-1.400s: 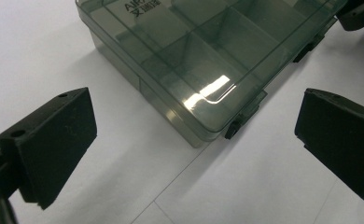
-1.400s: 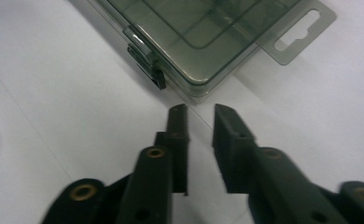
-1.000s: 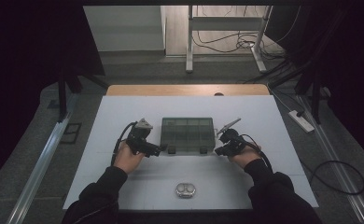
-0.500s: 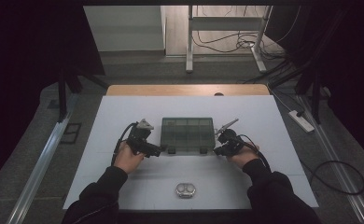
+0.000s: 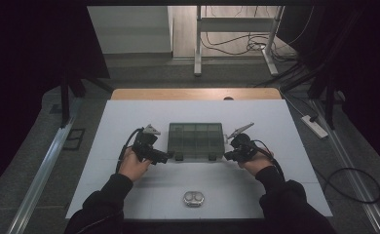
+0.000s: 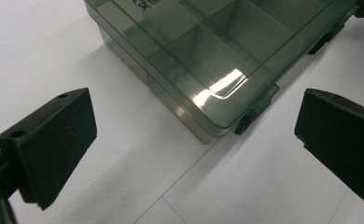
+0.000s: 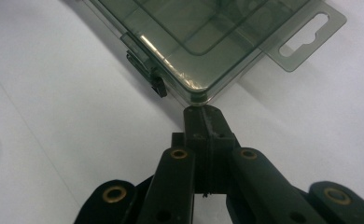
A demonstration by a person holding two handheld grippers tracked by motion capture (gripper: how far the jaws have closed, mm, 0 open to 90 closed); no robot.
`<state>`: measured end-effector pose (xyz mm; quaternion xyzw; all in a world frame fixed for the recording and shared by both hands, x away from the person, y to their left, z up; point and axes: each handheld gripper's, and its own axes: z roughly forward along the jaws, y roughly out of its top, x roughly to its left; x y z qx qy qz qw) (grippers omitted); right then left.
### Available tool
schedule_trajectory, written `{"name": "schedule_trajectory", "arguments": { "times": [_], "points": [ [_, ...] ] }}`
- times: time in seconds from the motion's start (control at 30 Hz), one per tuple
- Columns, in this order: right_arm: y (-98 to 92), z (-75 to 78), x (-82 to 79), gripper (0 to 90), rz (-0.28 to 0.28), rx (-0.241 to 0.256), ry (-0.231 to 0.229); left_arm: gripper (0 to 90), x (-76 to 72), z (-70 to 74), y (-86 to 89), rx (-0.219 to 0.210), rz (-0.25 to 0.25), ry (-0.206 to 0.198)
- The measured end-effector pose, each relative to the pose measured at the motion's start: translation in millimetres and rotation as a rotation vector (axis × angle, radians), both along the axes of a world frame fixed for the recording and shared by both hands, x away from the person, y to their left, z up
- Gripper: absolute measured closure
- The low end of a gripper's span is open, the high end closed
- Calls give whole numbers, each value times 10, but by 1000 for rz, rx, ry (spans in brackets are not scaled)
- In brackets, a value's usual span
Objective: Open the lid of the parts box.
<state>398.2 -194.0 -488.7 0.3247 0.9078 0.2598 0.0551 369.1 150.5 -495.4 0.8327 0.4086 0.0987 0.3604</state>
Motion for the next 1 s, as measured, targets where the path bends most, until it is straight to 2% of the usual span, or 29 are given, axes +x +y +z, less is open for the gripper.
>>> {"name": "schedule_trajectory", "arguments": {
  "times": [0.23, 0.4, 0.77, 1.0],
  "points": [
    [-21, 29, -17, 895, -2, -5, -19, 0, 2, -1, 8, 11, 0, 2],
    [-24, 42, -21, 895, -3, 10, -26, 0, 0, -6, -3, 23, -5, 3],
    [-19, 54, -33, 895, 2, 16, -37, 0, -9, -8, -1, 18, -7, 5],
    [-63, 164, -71, 895, -8, 72, -79, 0, -9, -2, 13, 4, -8, 8]
  ]
}}
